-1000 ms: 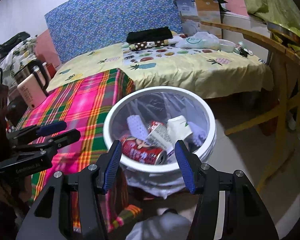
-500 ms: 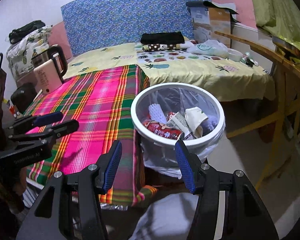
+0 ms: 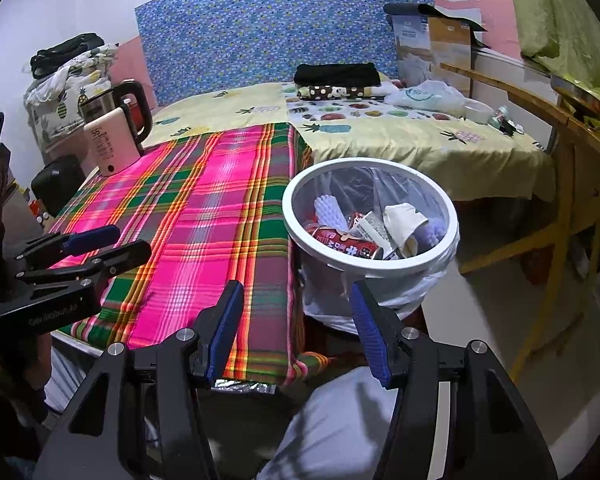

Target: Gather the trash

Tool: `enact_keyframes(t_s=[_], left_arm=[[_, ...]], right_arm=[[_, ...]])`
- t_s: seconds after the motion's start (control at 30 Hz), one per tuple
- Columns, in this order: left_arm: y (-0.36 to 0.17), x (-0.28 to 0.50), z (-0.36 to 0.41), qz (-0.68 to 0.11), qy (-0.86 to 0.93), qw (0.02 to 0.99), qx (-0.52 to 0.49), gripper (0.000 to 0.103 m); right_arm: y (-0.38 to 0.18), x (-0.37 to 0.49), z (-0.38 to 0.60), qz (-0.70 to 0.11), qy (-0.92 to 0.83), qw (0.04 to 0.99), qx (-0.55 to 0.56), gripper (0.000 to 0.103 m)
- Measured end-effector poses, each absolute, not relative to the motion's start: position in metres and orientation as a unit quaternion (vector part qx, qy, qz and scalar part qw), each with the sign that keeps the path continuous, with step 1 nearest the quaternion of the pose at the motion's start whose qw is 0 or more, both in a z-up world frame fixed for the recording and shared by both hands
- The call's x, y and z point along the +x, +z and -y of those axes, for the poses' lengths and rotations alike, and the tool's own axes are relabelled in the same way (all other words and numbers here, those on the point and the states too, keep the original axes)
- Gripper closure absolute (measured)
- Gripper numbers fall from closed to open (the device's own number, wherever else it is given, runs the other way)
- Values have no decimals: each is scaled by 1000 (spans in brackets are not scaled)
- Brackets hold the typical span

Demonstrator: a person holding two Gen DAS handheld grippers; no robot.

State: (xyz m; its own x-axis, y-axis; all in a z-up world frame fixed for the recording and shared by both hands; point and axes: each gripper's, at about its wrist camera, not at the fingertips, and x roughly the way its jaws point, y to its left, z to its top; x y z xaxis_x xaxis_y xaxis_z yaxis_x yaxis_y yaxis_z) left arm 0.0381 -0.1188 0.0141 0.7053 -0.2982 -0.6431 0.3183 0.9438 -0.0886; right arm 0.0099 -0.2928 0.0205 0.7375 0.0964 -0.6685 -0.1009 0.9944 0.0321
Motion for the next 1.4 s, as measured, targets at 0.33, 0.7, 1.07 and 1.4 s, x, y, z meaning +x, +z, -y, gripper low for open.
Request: enact_keyframes(t_s=[0.33, 0.7, 1.07, 1.4], left_arm=[[13, 37, 118, -346, -167, 923, 16, 43], [12, 34, 117, -348, -164, 923, 14, 43], [11, 34, 115, -351, -162, 922, 13, 43], [11, 35, 115, -351, -162, 922, 13, 43]], right_arm=[[21, 8, 292, -357, 54, 933, -5, 47], [23, 8, 291, -355, 53, 933, -8, 47], [23, 9, 290, -356, 54, 933, -9, 47], [23, 9, 290, -356, 54, 933, -9, 47]])
